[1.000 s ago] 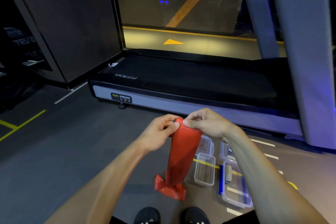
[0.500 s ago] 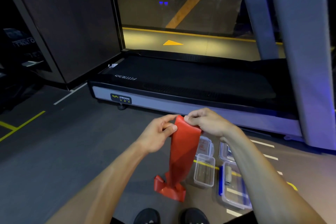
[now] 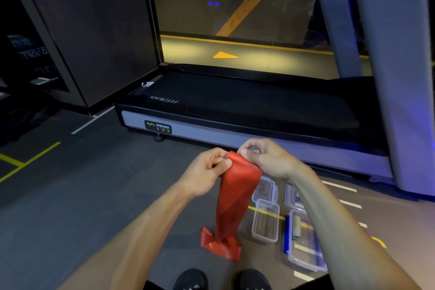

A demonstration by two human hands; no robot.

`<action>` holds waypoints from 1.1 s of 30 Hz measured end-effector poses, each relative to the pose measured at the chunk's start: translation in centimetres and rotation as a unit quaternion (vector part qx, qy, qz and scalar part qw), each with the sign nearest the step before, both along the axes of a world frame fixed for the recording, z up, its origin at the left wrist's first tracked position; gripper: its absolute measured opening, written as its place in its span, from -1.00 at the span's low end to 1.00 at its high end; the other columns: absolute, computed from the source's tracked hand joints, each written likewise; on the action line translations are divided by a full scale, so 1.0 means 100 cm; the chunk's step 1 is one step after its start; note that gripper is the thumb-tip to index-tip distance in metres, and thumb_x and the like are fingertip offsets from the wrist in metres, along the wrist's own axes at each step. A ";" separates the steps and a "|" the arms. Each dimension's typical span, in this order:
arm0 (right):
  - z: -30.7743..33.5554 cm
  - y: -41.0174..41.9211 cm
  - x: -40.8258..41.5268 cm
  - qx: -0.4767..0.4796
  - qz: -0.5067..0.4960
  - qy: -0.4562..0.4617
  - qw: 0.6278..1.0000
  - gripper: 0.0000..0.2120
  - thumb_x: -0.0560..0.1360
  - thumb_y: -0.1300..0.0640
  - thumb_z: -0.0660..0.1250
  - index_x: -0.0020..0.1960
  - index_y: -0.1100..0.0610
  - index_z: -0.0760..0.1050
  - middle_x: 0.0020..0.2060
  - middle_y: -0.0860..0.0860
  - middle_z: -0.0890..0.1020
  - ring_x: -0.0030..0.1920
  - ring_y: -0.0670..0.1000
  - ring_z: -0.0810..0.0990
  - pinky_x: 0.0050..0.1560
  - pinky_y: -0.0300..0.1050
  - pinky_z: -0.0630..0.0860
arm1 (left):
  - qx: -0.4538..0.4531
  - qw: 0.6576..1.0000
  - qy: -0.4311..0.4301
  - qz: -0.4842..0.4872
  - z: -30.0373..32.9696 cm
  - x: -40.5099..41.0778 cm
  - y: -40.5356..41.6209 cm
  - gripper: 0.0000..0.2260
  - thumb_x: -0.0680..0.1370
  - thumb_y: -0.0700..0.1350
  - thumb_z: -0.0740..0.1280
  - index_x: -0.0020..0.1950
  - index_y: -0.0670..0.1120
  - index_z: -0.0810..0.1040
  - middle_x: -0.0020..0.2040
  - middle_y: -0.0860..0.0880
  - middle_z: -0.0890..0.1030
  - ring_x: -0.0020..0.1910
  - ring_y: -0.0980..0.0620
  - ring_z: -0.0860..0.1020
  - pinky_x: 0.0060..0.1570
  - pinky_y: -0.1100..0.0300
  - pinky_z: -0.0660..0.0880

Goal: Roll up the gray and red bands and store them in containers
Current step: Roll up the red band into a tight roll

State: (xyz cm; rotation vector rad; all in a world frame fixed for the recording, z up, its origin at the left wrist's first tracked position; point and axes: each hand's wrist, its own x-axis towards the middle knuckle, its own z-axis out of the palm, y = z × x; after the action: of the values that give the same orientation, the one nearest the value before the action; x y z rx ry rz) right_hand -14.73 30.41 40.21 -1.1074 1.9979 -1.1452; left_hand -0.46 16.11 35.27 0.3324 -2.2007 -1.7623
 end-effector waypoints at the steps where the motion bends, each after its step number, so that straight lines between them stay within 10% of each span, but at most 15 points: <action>1: -0.001 0.000 0.001 0.008 0.007 0.010 1.000 -0.84 0.65 0.16 0.32 0.07 0.25 0.60 -0.31 -0.03 0.63 -0.29 -0.09 0.54 -0.15 -0.14 0.46 | 0.005 1.000 0.000 0.001 -0.001 0.000 0.000 -0.91 0.66 -0.24 0.29 0.02 -0.11 0.57 -0.29 0.07 0.61 -0.22 0.10 0.55 0.01 0.08 0.49; 11: 0.001 -0.001 0.000 -0.020 -0.045 0.155 0.987 -0.86 0.47 -0.03 0.55 -0.07 0.00 0.65 -0.18 -0.05 0.68 -0.24 -0.11 0.58 -0.12 -0.06 0.54 | 0.093 0.995 0.024 0.010 0.000 0.000 0.007 -0.90 0.63 -0.13 0.36 0.03 -0.08 0.67 -0.09 -0.22 0.65 -0.10 -0.02 0.60 0.04 0.15 0.52; 29: 0.002 -0.003 -0.004 -0.016 -0.040 0.160 0.986 -0.79 0.57 -0.04 0.42 -0.15 0.07 0.64 -0.34 -0.06 0.60 -0.32 -0.11 0.49 -0.23 -0.11 0.43 | 0.091 0.995 0.027 0.017 0.004 -0.008 0.011 -0.75 0.69 -0.23 0.21 -0.10 -0.12 0.62 -0.28 0.01 0.58 -0.28 0.12 0.51 -0.15 0.23 0.50; 33: 0.004 -0.002 -0.002 -0.013 -0.028 0.160 0.987 -0.74 0.60 -0.04 0.38 -0.16 0.10 0.63 -0.33 0.02 0.59 -0.30 -0.08 0.48 -0.22 -0.05 0.43 | 0.084 0.995 0.020 0.041 0.002 -0.010 0.010 -0.83 0.69 -0.22 0.24 0.20 -0.10 0.59 -0.20 -0.07 0.64 -0.21 0.05 0.58 -0.07 0.15 0.57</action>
State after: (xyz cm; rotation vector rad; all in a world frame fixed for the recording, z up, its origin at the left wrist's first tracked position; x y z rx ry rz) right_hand -14.90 30.25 40.59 -1.3251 2.2747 -1.0794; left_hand -1.48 17.07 35.49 0.4147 -1.9865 -1.8967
